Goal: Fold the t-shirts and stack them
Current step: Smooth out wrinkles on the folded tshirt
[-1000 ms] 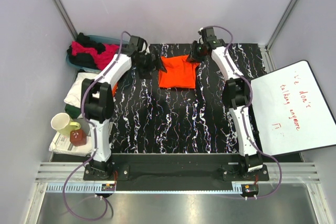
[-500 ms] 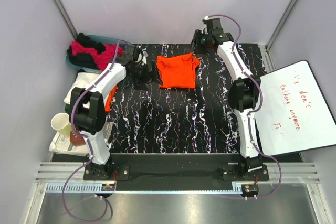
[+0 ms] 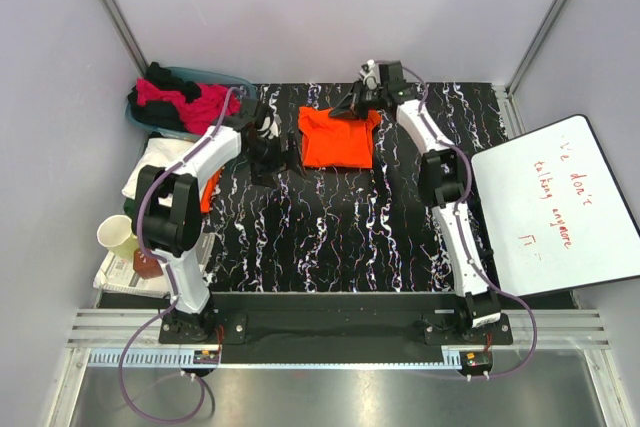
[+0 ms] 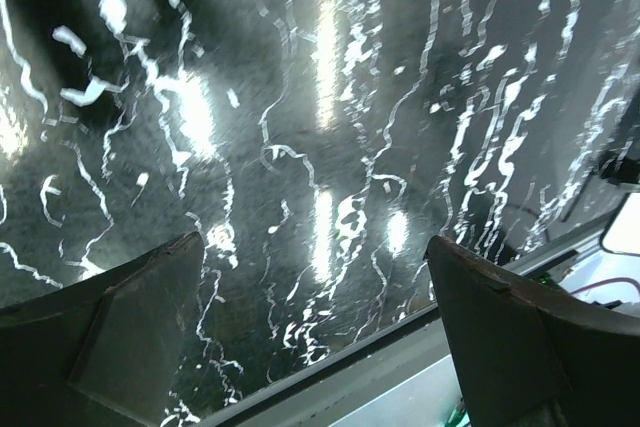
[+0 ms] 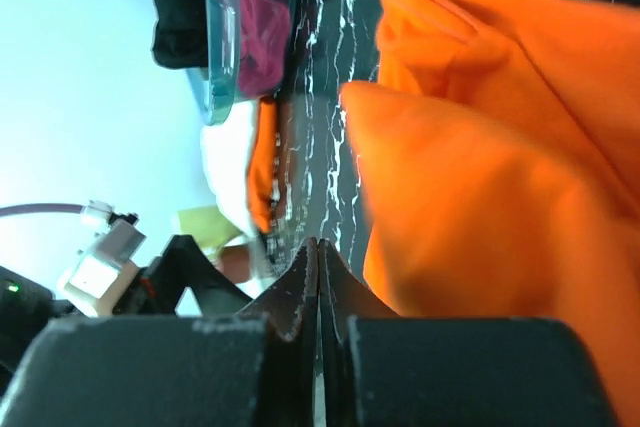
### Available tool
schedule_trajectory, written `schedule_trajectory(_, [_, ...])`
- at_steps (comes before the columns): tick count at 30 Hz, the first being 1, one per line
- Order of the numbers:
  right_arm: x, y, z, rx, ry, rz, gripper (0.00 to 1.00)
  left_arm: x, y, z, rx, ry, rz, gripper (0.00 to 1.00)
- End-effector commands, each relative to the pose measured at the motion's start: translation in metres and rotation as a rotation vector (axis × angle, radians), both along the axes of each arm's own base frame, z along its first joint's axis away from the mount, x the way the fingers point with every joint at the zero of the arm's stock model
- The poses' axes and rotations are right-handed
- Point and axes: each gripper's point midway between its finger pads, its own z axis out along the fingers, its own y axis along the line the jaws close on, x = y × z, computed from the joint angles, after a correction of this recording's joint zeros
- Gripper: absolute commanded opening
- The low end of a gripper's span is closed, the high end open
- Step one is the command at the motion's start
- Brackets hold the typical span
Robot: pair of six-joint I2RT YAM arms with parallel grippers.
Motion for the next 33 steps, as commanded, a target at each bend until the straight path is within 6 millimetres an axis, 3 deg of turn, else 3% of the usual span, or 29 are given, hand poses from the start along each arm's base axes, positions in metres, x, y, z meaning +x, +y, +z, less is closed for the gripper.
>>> schedule_trajectory(1, [0.004, 0.013, 0.016, 0.178, 0.026, 0.057, 0.0, -0.005, 0.007, 0.005, 0.029, -0.027, -0.008, 0.99])
schedule_trajectory(12, [0.052, -0.036, -0.051, 0.115, 0.145, -0.215, 0.0, -0.011, 0.011, 0.007, 0.048, -0.02, -0.008, 0.99])
schedule_trajectory(22, [0.046, -0.051, -0.091, 0.057, 0.25, -0.285, 0.0, -0.006, 0.008, 0.015, 0.039, -0.035, -0.019, 0.99])
schedule_trajectory(26, [0.038, -0.054, -0.099, 0.021, 0.29, -0.288, 0.0, 0.016, 0.003, 0.034, 0.034, -0.109, -0.021, 0.99])
schedule_trajectory(27, [0.035, -0.054, -0.101, 0.009, 0.292, -0.282, 0.0, 0.03, 0.0, 0.045, 0.027, -0.148, -0.021, 0.99])
schedule_trajectory(30, [0.031, -0.057, -0.09, -0.006, 0.264, -0.269, 0.0, 0.063, -0.009, 0.063, 0.012, -0.21, -0.018, 0.99])
schedule_trajectory(33, [0.032, -0.055, -0.063, -0.004, 0.197, -0.245, 0.0, 0.097, -0.021, 0.075, -0.019, -0.249, 0.0, 0.99])
